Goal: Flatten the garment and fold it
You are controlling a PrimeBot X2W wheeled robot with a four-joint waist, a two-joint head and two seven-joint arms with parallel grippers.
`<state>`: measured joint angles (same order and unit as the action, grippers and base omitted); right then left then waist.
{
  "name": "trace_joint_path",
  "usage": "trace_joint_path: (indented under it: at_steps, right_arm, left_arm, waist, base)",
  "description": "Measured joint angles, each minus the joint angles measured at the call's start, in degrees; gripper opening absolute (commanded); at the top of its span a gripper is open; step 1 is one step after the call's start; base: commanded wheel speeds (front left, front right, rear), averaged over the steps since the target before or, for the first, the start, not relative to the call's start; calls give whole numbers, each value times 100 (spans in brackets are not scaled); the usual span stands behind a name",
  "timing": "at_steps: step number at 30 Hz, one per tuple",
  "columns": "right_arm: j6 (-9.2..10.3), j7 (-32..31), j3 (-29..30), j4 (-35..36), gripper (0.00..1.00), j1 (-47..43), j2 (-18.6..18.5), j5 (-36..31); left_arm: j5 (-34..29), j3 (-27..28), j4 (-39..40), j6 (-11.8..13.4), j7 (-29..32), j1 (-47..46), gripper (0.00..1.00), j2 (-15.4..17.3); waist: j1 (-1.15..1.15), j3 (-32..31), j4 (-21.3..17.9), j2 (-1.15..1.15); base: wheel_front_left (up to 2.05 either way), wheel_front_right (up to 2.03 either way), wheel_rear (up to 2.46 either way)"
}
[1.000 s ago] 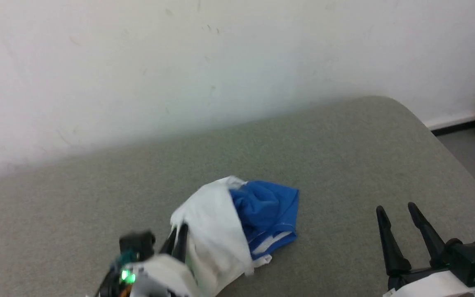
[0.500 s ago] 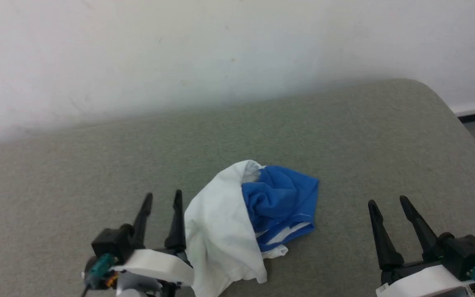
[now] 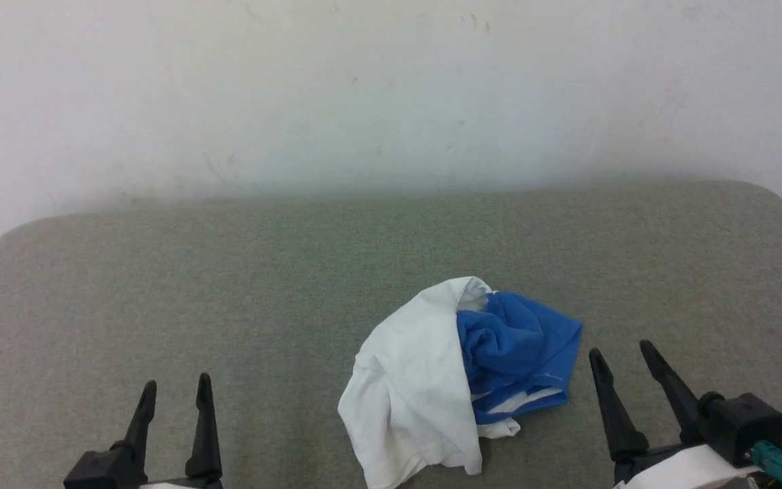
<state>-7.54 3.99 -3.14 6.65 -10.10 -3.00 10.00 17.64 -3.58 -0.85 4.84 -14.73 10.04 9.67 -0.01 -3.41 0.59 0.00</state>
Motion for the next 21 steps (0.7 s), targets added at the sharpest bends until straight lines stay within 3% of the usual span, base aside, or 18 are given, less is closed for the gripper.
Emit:
trace_joint_path:
  at_steps: [4,12,17,18,19,20,21]
  right_arm:
    - [1,-448,-244,-168,100,-57,0,3]
    - [1,-2530,-1404,-922,100,230,-419,583]
    - [1,-2944,-1686,-1471,100,731,-465,792]
    - [1,-2999,-1717,-1599,75,798,-449,834]
    - [1,-3036,-1729,-1729,40,853,-427,873]
    - [1,-3077,-1769,-1842,0,905,-426,870]
    - [1,-3094,-1823,-1919,0,950,-420,890]
  left_arm:
    - [-3,36,146,-19,-1,105,100,60]
    - [-29,-46,175,-75,-1,113,100,32]
    - [-60,-113,166,-86,-1,-11,100,-68]
    - [-62,-125,160,-104,-1,-18,100,-87]
    - [-63,-126,147,-125,0,-16,100,-103]
    - [-64,-125,138,-126,-1,-16,100,-121]
    - [-70,-122,132,-126,-1,-17,100,-137]
  waist:
    - [0,-82,172,0]
    - [0,-127,463,0]
    - [1,-94,616,0]
    - [1,-90,639,0]
    - [1,-90,658,0]
    - [1,-96,669,0]
    - [1,-104,675,0]
  base:
    - [0,0,0]
    - [0,0,0]
    - [0,0,0]
    - [0,0,0]
    - [0,0,0]
    - [0,0,0]
    - [0,0,0]
